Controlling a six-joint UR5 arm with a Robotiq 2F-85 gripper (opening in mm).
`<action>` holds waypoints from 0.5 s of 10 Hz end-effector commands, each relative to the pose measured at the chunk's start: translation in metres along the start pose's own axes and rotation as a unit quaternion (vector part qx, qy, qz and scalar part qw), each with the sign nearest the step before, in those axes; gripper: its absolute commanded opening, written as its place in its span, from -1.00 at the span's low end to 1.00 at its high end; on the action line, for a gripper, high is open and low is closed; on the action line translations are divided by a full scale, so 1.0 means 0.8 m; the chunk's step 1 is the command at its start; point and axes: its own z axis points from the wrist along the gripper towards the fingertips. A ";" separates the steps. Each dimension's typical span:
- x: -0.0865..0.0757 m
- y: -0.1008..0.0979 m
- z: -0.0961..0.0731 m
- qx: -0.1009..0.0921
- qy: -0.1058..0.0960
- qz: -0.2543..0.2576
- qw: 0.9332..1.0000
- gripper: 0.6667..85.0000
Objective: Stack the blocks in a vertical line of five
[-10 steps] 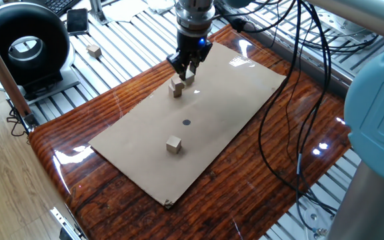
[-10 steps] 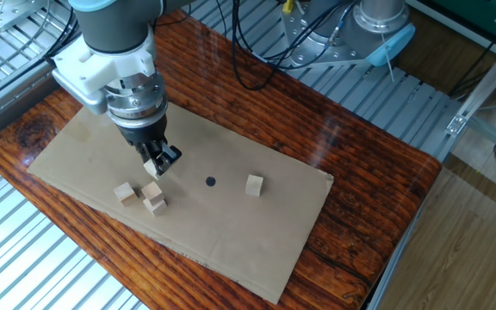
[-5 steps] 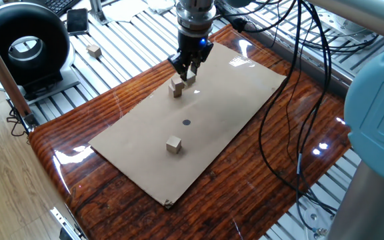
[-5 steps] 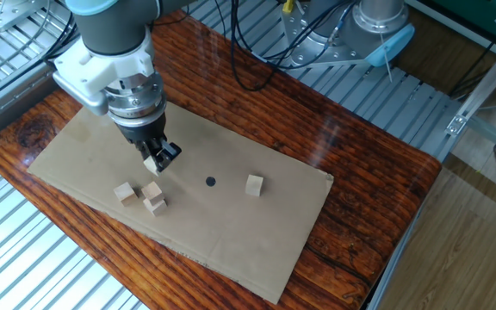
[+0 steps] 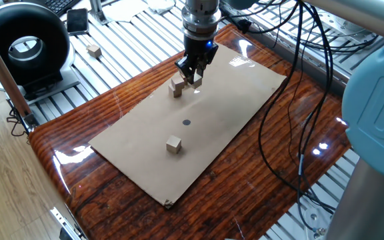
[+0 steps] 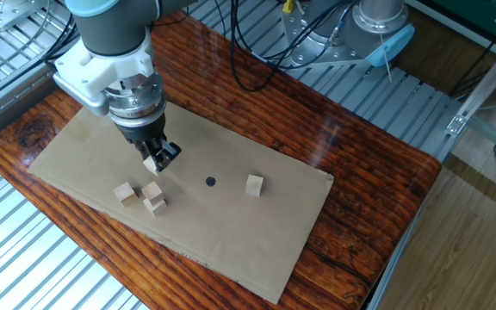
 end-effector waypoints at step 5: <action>-0.022 0.012 0.003 -0.010 -0.024 0.012 1.000 -0.99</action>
